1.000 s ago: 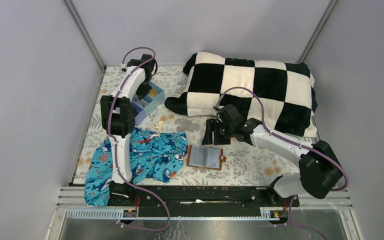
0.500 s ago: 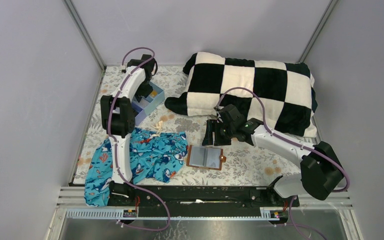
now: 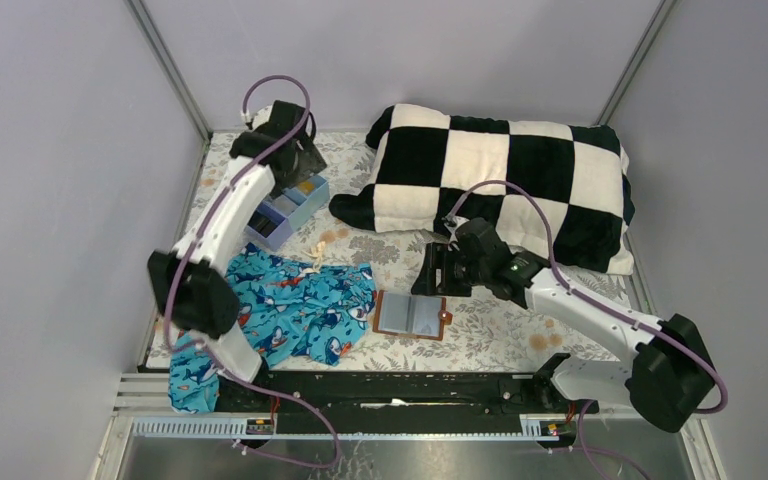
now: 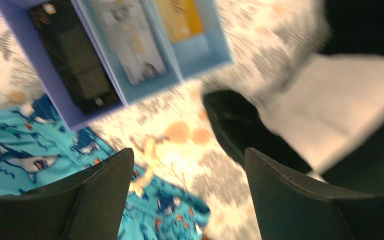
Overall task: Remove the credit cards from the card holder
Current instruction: Place the credit card in the storage box, then remove the credit card from the card holder.
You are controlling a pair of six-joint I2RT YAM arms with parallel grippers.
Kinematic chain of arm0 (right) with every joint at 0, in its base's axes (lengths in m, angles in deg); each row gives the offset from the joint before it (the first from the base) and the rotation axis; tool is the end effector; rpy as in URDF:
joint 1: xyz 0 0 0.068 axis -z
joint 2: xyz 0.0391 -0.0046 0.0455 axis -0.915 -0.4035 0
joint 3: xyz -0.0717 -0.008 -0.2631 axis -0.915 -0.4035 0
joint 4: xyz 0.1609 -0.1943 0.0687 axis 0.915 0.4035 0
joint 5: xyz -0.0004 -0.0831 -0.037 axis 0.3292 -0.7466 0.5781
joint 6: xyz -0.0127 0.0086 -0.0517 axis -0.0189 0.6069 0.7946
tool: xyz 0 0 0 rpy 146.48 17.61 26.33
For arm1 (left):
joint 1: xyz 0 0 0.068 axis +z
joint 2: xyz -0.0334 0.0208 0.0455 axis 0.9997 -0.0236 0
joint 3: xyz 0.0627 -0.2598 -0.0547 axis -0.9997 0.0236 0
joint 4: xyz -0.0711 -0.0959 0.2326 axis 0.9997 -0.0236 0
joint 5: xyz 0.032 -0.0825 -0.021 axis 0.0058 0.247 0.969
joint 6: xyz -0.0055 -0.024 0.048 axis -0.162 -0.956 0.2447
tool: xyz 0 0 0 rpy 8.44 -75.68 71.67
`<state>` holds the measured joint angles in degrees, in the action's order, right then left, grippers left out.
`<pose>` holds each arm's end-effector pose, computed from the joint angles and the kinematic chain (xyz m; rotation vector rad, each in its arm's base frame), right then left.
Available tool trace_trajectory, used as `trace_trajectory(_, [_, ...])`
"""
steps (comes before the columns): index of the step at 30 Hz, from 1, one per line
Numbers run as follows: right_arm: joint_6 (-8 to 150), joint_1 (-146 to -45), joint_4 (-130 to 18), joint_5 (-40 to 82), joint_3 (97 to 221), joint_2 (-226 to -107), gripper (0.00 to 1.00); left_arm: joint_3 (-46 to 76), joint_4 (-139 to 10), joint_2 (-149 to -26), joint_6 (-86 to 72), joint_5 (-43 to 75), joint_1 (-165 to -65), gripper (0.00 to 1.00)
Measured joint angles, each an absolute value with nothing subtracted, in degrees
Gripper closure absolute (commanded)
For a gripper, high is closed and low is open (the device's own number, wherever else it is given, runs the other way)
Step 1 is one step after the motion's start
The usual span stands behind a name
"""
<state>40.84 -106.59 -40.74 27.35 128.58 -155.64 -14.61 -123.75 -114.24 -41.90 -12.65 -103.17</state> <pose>0.1928 0.1754 0.2416 -0.2103 2.4528 0.9394 0.3702 -0.0830 0.3380 -0.8004 2.3505 0.0279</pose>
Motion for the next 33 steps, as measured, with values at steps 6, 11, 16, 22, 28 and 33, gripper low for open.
trace_trajectory(6, [38.87, -106.56, -41.79, 25.77, 123.75, -151.92, 0.28, 4.41, -114.0, -91.32, -38.89, -1.22, -109.69, 0.12])
trace_trajectory(11, [37.41, -106.59, -42.38, 23.7, 120.04, -151.4, 0.28, 27.67, -103.84, -73.94, -39.35, 10.76, -111.15, 0.12])
trace_trajectory(16, [35.09, -107.26, -43.85, 21.2, 119.56, -152.62, 0.36, 40.3, -98.55, -72.65, -41.51, 17.25, -119.37, 0.12])
trace_trajectory(22, [31.4, -109.27, -47.37, 19.76, 117.57, -154.41, 0.41, 41.57, -93.87, -79.99, -43.63, 19.7, -131.54, 0.11])
trace_trajectory(28, [29.45, -109.78, -48.92, 18.93, 115.49, -156.1, 0.41, 41.54, -89.0, -88.91, -44.48, 19.57, -135.37, 0.05])
trace_trajectory(33, [28.49, -109.78, -49.97, 18.52, 113.55, -155.55, 0.41, 41.5, -87.49, -92.98, -44.55, 18.04, -136.88, 0.06])
